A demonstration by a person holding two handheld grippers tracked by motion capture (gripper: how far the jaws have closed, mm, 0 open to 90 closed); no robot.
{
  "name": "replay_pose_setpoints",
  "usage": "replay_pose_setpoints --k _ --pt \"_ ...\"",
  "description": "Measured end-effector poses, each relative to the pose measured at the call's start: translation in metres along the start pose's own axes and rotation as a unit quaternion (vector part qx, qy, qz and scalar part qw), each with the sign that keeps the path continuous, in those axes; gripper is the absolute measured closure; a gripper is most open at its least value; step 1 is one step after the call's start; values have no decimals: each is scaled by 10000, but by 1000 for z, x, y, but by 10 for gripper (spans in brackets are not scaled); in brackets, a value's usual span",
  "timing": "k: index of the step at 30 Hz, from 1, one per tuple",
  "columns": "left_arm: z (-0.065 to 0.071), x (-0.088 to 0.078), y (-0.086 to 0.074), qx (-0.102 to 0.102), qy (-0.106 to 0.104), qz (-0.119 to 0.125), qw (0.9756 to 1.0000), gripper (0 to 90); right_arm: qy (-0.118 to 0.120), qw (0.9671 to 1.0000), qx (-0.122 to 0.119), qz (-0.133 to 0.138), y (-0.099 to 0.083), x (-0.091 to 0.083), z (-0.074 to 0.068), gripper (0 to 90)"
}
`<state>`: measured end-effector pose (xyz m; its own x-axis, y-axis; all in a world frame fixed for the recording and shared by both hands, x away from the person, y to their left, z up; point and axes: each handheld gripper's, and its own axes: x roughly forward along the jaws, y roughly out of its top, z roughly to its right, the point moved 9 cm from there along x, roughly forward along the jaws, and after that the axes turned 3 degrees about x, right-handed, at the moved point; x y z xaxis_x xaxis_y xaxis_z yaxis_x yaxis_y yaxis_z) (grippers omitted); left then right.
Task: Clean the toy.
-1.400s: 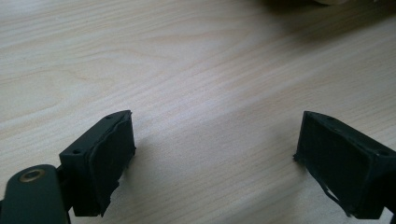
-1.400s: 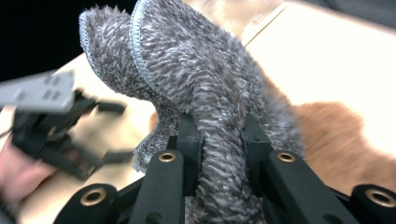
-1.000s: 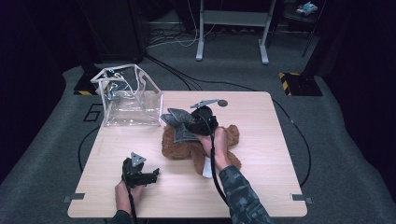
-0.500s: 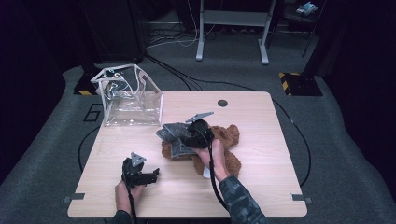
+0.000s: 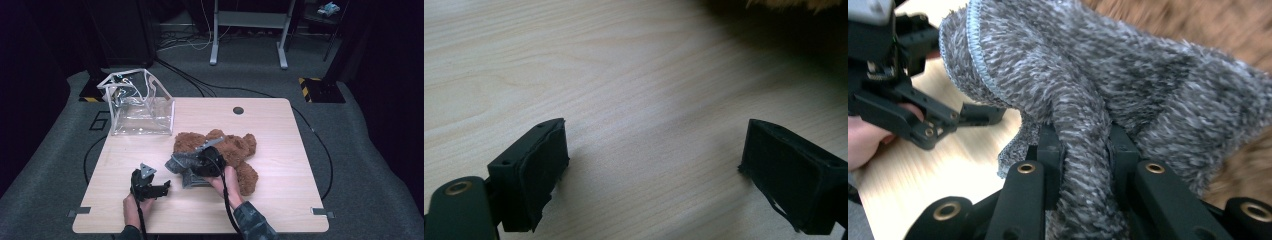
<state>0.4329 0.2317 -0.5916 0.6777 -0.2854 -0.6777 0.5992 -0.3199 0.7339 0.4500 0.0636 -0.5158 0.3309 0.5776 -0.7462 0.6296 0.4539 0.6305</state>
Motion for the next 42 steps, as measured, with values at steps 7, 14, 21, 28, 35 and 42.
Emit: replay_pose_setpoints --k 7,14,21,28,35,42 --pt "0 0 0 0 1 -2 10000 112 66 9994 139 -313 -17 12 -3 745" --pt "0 0 0 2 0 -1 10000 112 118 9999 50 -66 -8 -4 -3 745" --pt "0 0 0 3 -14 -21 10000 112 -94 9985 170 507 25 -50 14 745" --pt "0 0 0 1 -16 -19 10000 112 -847 9916 317 929 66 -82 61 743" --pt "1 0 -1 -38 -32 -27 10000 112 -1057 9898 626 723 81 -66 88 739" --pt "1 0 0 -39 -5 7 10000 112 -1190 9918 445 151 84 -33 89 739"
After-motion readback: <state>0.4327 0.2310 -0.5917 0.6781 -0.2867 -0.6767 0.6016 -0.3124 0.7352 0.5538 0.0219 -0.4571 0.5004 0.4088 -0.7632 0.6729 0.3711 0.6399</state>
